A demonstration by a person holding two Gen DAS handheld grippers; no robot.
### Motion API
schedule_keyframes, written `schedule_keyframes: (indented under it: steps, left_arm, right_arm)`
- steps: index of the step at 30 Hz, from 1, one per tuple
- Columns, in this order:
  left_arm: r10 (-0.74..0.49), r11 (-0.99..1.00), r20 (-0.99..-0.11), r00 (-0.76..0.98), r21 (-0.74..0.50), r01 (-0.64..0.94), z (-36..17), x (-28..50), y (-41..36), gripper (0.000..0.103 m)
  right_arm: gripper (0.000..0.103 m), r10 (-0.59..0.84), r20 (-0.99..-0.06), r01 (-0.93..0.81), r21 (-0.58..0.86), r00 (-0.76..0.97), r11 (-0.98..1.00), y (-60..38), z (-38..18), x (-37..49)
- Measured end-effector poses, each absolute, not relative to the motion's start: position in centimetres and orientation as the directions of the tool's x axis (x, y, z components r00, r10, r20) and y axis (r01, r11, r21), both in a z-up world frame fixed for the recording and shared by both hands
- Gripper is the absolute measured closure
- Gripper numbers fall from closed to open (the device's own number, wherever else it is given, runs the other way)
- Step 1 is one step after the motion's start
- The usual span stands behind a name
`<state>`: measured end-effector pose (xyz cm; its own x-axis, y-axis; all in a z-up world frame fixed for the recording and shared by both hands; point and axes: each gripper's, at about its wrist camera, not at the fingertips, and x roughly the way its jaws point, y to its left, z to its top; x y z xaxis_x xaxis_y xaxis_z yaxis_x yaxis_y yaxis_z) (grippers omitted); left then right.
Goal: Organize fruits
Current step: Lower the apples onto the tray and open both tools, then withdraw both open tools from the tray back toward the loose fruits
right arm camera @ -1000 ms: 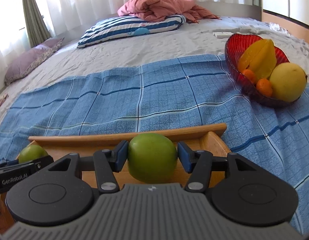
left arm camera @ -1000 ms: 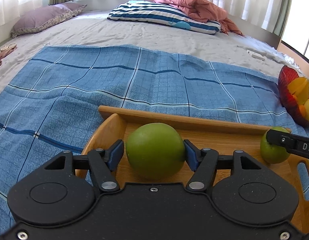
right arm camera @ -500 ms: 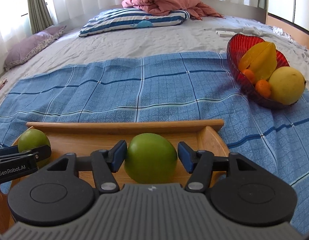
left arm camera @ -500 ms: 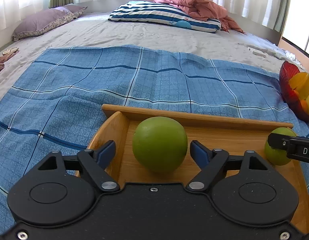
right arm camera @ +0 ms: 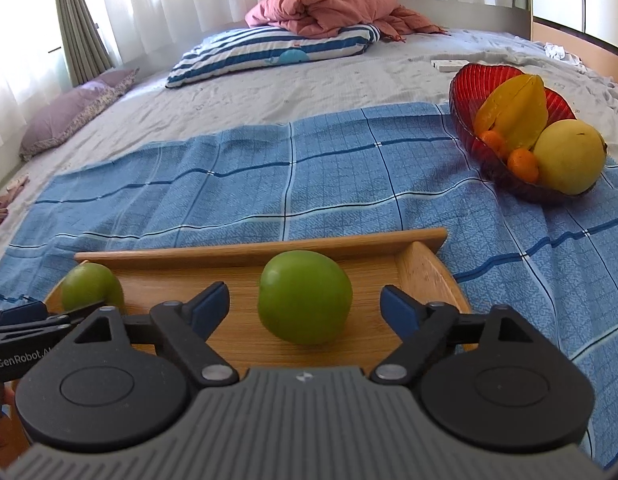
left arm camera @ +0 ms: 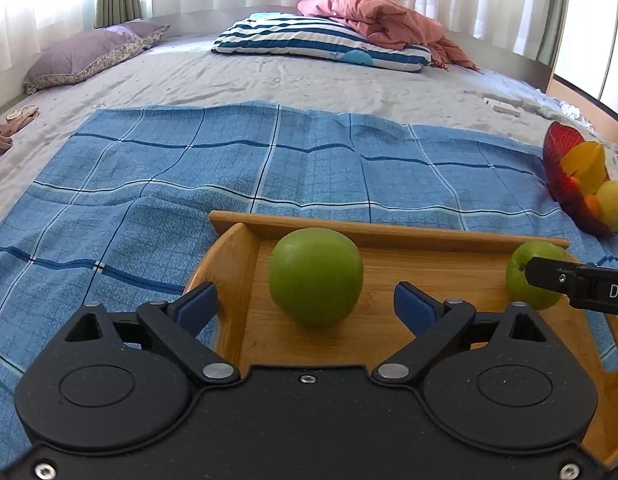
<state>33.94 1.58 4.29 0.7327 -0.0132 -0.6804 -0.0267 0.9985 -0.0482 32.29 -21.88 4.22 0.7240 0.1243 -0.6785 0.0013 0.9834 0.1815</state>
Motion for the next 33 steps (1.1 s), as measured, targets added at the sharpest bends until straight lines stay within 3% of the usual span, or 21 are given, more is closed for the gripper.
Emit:
schedule_keyframes:
  steps: [17,27,33]
  left_arm:
    - [-0.064,0.996,-0.603,0.795,0.006,0.085,8.1,24.6,0.6,0.003]
    - [-0.14,0.988,-0.535,0.833,-0.024,0.151,10.6,17.4,0.1,0.002]
    - [-0.207,0.978,-0.523,0.827,-0.105,0.178,11.3,13.9,0.3,0.002]
  right_arm:
    - [0.001,0.191,-0.576,-0.071,0.225,0.795,0.972,-22.7,6.7,25.2]
    - [0.0,0.231,-0.497,-0.114,0.255,0.836,0.96,-23.7,7.8,19.4]
    - [0.0,0.243,-0.448,-0.141,0.248,0.861,0.958,-23.9,8.9,16.3]
